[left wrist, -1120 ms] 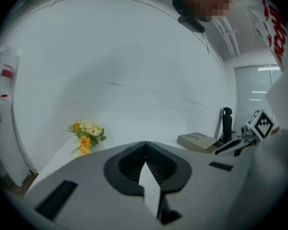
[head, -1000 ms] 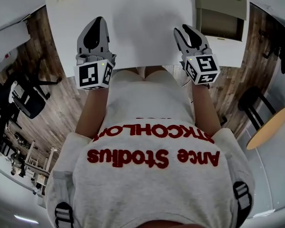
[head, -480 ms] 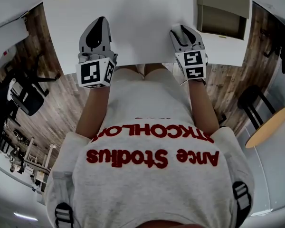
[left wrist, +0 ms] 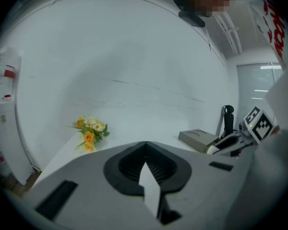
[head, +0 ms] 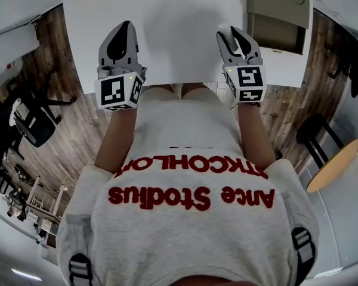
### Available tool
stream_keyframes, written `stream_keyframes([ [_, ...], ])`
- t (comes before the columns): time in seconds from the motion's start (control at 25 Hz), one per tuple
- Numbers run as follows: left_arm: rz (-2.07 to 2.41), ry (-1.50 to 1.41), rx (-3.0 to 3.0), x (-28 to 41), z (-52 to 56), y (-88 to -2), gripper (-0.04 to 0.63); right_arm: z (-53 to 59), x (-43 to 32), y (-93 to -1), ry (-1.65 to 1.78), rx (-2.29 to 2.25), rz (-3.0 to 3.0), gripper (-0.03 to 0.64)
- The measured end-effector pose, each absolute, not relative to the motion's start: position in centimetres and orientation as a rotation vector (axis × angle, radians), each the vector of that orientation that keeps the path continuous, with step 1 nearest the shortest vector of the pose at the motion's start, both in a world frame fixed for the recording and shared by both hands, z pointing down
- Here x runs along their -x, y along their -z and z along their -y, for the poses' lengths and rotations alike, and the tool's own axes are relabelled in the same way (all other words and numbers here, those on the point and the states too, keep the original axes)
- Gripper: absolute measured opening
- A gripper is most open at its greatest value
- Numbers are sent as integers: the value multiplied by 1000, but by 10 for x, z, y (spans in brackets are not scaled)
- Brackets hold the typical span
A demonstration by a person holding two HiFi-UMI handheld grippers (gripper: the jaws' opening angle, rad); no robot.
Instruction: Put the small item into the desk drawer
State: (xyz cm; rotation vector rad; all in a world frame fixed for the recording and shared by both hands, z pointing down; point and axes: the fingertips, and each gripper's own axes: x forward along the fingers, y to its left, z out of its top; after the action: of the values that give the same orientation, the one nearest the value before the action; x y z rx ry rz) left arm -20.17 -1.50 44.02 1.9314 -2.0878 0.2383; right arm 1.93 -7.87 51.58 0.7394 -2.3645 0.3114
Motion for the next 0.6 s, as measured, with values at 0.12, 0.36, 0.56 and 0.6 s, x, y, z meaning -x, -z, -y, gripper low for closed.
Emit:
stream_keyframes([
  [0.12, 2118, -218, -1943, 211, 19, -430, 8, 92, -5, -494, -281, -777, 2418, 141],
  [0.36, 2188, -175, -1976, 223, 25, -401, 8, 105, 15, -446, -215, -824, 2527, 140],
  [0.56, 2279, -107, -1989, 242, 27, -366, 8, 115, 30, -399, -139, -860, 2633, 141],
  [0.6, 2294, -93, -1996, 245, 27, -359, 8, 117, 33, -389, -121, -869, 2656, 141],
])
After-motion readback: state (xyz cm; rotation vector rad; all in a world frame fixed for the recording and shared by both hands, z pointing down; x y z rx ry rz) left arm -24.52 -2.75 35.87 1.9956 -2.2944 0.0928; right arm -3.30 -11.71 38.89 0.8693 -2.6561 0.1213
